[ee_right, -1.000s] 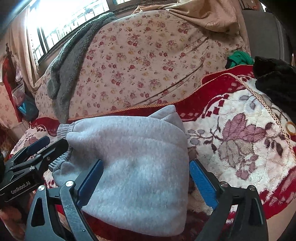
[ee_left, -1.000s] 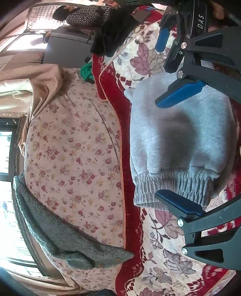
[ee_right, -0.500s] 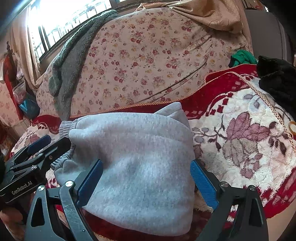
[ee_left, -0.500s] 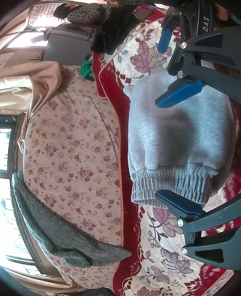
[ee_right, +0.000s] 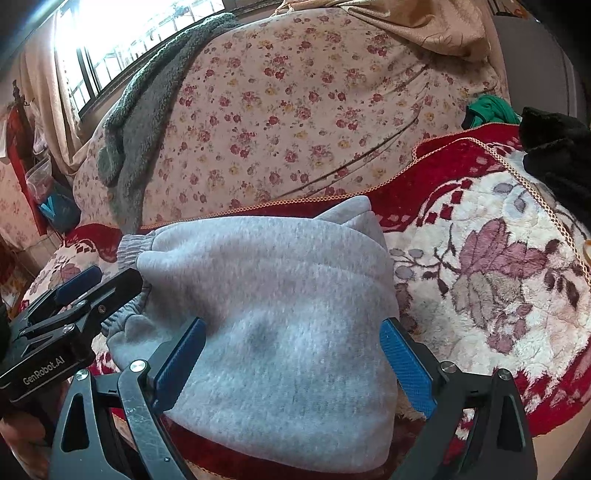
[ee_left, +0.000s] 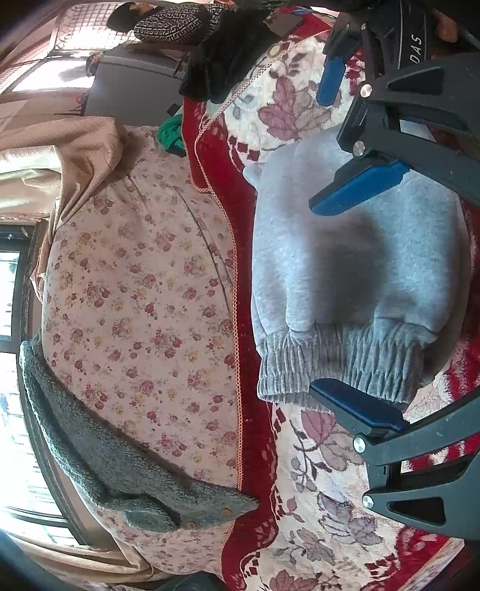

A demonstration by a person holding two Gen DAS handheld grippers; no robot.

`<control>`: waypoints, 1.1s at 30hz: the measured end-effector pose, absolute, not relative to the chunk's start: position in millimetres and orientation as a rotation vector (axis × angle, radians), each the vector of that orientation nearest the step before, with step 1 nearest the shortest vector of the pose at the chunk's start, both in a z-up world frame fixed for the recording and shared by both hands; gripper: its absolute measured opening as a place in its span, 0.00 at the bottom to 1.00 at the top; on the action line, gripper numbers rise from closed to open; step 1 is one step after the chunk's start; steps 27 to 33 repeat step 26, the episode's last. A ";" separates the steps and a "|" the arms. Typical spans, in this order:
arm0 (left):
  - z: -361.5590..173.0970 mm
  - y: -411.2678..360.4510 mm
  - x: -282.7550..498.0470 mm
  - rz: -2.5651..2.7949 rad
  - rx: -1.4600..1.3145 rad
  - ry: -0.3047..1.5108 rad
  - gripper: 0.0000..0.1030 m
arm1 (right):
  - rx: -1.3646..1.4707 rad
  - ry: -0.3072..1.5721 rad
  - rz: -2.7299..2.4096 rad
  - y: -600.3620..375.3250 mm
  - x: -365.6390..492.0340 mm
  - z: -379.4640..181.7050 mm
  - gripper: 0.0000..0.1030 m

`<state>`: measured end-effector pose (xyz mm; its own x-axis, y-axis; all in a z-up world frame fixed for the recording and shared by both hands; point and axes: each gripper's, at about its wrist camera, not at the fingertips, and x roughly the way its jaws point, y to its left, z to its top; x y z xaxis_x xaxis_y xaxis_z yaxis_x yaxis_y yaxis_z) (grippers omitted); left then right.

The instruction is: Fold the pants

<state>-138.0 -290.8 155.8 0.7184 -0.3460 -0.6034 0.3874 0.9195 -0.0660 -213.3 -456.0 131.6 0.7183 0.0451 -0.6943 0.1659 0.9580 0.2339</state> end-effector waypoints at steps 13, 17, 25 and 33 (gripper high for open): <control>155.0 -287.8 -137.2 -0.410 0.070 0.656 0.87 | 0.292 0.783 -0.062 -454.5 -212.0 128.4 0.95; 151.9 -284.0 -134.5 -0.407 0.058 0.650 0.87 | 0.292 0.785 -0.062 -454.0 -212.0 128.0 0.95; 154.9 -289.1 -136.7 -0.419 0.085 0.617 0.87 | 0.296 0.787 -0.069 -453.9 -212.0 126.8 0.95; 155.9 -291.2 -137.4 -0.416 0.085 0.618 0.87 | 0.296 0.788 -0.069 -454.4 -211.6 126.8 0.95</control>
